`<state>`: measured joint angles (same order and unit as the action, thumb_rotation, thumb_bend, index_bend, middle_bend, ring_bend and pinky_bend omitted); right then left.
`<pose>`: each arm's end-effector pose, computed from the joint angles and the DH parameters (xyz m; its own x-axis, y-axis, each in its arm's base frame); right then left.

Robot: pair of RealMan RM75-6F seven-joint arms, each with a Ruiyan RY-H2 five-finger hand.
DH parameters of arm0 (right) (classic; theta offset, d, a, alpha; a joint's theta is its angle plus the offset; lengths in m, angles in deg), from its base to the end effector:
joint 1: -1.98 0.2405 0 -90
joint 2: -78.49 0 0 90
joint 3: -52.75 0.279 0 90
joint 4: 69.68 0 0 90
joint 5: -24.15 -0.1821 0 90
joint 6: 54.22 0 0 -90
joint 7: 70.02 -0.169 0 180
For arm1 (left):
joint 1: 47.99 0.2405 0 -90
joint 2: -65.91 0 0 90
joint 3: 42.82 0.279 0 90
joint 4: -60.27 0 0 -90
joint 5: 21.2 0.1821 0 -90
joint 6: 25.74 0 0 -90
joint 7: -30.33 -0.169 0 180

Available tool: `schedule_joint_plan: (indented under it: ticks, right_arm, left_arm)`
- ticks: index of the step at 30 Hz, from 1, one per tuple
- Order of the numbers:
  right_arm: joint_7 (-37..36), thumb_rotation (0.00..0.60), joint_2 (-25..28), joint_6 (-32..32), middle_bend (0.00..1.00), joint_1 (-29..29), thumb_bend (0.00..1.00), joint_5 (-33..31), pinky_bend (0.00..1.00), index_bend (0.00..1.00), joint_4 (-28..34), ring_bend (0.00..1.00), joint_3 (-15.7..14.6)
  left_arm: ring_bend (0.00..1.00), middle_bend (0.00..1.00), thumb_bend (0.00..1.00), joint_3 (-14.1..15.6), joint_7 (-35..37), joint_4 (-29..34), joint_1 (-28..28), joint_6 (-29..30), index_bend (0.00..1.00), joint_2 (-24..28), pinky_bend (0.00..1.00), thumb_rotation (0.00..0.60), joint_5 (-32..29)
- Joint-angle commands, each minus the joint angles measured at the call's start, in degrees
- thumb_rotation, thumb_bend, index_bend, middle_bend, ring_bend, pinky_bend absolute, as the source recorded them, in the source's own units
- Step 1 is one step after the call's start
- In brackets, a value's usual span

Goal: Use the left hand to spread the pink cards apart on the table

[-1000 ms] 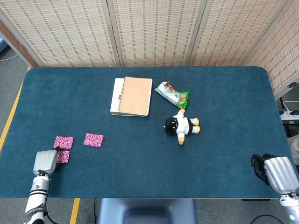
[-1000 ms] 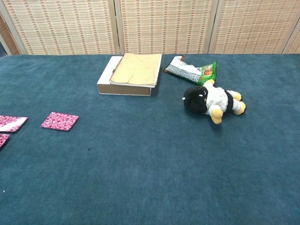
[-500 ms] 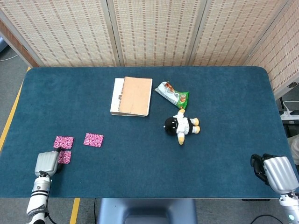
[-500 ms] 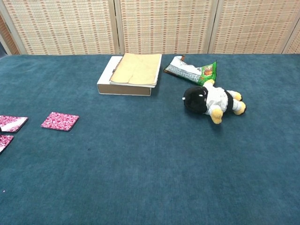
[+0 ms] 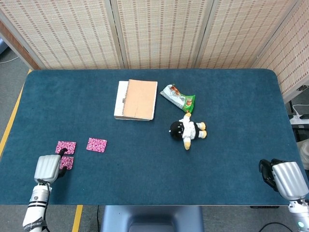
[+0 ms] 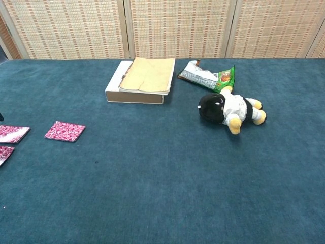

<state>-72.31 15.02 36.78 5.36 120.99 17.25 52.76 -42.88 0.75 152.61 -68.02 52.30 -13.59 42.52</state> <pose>-0.3101 -0.1864 0.1994 0.4556 0.0397 0.8893 -0.8737 -0.1715 0.4553 -0.3039 0.2688 0.0870 0.5808 0.1919 0.7911 0.8036 0.0198 -0.5948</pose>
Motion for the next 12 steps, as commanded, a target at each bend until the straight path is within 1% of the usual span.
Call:
schedule_joint_plan:
  ticks: [1, 2, 4, 5, 7, 8, 10, 12]
  right_arm:
    - [0.26, 0.600, -0.10, -0.21, 0.86, 0.10, 0.42, -0.20, 0.87, 0.98, -0.01, 0.73, 0.11]
    - [0.40, 0.600, -0.19, -0.32, 0.86, 0.15, 0.42, -0.32, 0.87, 0.98, -0.01, 0.73, 0.17]
    - [1.02, 0.600, -0.46, -0.72, 0.86, 0.27, 0.42, -0.58, 0.87, 0.98, -0.03, 0.73, 0.24]
    - [1.36, 0.600, -0.59, -0.95, 0.86, 0.34, 0.42, -0.68, 0.87, 0.98, -0.03, 0.73, 0.24]
    - [2.21, 0.600, -0.89, -1.41, 0.86, 0.44, 0.42, -0.78, 0.87, 0.98, 0.00, 0.73, 0.16]
    - [2.59, 0.600, -1.05, -1.56, 0.86, 0.46, 0.42, -0.82, 0.87, 0.98, -0.02, 0.73, 0.13]
    - [3.50, 0.600, -1.41, -1.99, 0.86, 0.53, 0.42, -1.01, 0.87, 0.98, -0.02, 0.73, 0.08]
    - [4.10, 0.600, -1.64, -2.37, 0.86, 0.61, 0.42, -1.08, 0.87, 0.98, 0.01, 0.73, -0.02]
  left_arm:
    - [0.89, 0.82, 0.34, 2.35, 11.41, -1.69, 3.87, 10.44, 0.27, 3.77, 0.89, 0.600, 16.68]
    - [0.83, 0.76, 0.34, 2.63, 12.80, -2.30, 4.32, 10.95, 0.27, 4.24, 0.83, 0.600, 17.65]
    - [0.61, 0.57, 0.34, 3.26, 15.60, -2.72, 5.23, 10.92, 0.24, 5.68, 0.60, 0.600, 18.55]
    - [0.51, 0.48, 0.34, 3.48, 16.48, -2.82, 5.59, 10.83, 0.22, 6.20, 0.51, 0.600, 18.77]
    - [0.40, 0.38, 0.34, 4.04, 18.46, -3.80, 6.35, 10.85, 0.20, 6.91, 0.42, 0.600, 19.83]
    - [0.37, 0.35, 0.34, 4.19, 19.19, -4.43, 6.70, 11.06, 0.20, 6.93, 0.41, 0.600, 20.32]
    - [0.34, 0.32, 0.34, 4.25, 20.48, -6.14, 7.36, 11.62, 0.20, 6.52, 0.39, 0.600, 21.40]
    - [0.33, 0.31, 0.34, 4.39, 20.79, -7.47, 7.51, 11.75, 0.20, 6.46, 0.38, 0.600, 22.88]
